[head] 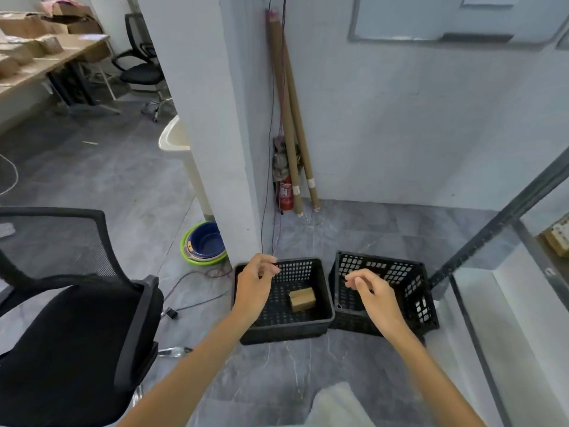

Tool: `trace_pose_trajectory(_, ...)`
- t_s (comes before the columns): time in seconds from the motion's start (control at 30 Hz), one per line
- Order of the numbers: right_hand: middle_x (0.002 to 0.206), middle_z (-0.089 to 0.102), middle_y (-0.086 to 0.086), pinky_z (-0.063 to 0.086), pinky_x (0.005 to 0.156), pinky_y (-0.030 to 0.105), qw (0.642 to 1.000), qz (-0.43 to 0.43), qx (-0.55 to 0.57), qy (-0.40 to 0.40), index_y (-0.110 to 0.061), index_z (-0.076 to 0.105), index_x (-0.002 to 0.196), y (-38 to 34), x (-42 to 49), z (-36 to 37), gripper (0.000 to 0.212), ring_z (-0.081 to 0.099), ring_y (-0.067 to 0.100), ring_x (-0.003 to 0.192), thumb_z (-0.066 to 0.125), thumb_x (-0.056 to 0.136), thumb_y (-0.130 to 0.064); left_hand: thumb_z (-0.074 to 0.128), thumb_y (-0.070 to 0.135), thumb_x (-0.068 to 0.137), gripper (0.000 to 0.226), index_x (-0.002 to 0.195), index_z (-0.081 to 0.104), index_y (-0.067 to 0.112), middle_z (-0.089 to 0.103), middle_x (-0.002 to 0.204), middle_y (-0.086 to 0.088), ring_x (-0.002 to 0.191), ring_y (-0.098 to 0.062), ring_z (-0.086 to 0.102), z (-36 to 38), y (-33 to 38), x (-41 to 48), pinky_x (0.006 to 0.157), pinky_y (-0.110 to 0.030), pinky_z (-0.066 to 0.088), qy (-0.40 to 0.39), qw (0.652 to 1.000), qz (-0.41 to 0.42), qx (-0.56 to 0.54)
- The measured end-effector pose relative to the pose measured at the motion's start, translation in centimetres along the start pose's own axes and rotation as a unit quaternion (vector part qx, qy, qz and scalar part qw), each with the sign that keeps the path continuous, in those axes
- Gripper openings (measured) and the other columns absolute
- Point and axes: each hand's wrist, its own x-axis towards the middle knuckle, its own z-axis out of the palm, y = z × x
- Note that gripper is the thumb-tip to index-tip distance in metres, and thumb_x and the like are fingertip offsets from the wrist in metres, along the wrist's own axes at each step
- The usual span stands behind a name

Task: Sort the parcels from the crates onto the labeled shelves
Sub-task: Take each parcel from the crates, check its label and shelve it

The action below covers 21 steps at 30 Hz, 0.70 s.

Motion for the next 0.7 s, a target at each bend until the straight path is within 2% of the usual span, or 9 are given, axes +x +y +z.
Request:
trace_pose_trajectory(0.13,0.088,0.068,-0.006,0.044,0.068,0.005,0.999,0.03,0.004,-0.013,-0.02,0.066,0.09,2.0,4.8,0.6,0.025,0.061,0.0,0.087,0.045,0.097,-0.009,0.054,0.006,0.091,0.016,0.09,0.062,0.019,0.066,0.083,0.012,0.079,0.003,0.06,2.2,-1.6,4.6,0.07,-0.007,0.042,-0.001,0.999,-0.041,0.009)
trace_pose_trajectory(0.3,0.087,0.068,-0.003,0.044,0.077,0.015,0.996,0.067,-0.019,-0.059,-0.02,0.067,0.089,5.7,11.9,1.6,0.024,0.062,0.007,0.088,0.046,0.097,-0.01,0.051,0.005,0.092,0.023,0.087,0.061,0.025,0.066,0.082,0.01,0.08,-0.003,0.061,5.3,-3.9,10.6,0.073,-0.013,0.044,-0.003,0.995,-0.098,0.015)
trace_pose_trajectory(0.47,0.088,0.067,-0.004,0.047,0.082,0.021,0.987,0.105,-0.036,-0.115,-0.02,0.066,0.09,10.1,18.1,3.6,0.023,0.062,0.005,0.089,0.045,0.098,-0.014,0.05,0.003,0.092,0.025,0.086,0.061,0.024,0.065,0.077,0.009,0.076,-0.008,0.059,8.5,-8.6,16.0,0.067,-0.009,0.042,-0.01,0.989,-0.145,0.022)
trace_pose_trajectory(0.6,0.088,0.066,-0.004,0.043,0.077,0.018,0.977,0.162,-0.045,-0.134,-0.02,0.066,0.092,14.8,22.1,6.2,0.023,0.061,0.009,0.088,0.044,0.099,-0.013,0.045,-0.011,0.09,0.028,0.085,0.062,0.011,0.06,0.075,-0.004,0.074,-0.025,0.049,10.6,-13.7,19.4,0.07,-0.027,0.039,-0.034,0.98,-0.196,-0.006)
trace_pose_trajectory(0.7,0.091,0.065,-0.003,0.044,0.08,0.022,0.965,0.208,-0.055,-0.154,-0.018,0.065,0.097,20.0,25.6,9.7,0.023,0.06,0.012,0.091,0.043,0.098,-0.012,0.047,-0.004,0.093,0.026,0.084,0.061,0.017,0.061,0.079,-0.003,0.071,-0.019,0.051,12.5,-19.6,22.5,0.063,-0.019,0.041,-0.046,0.974,-0.222,0.024)
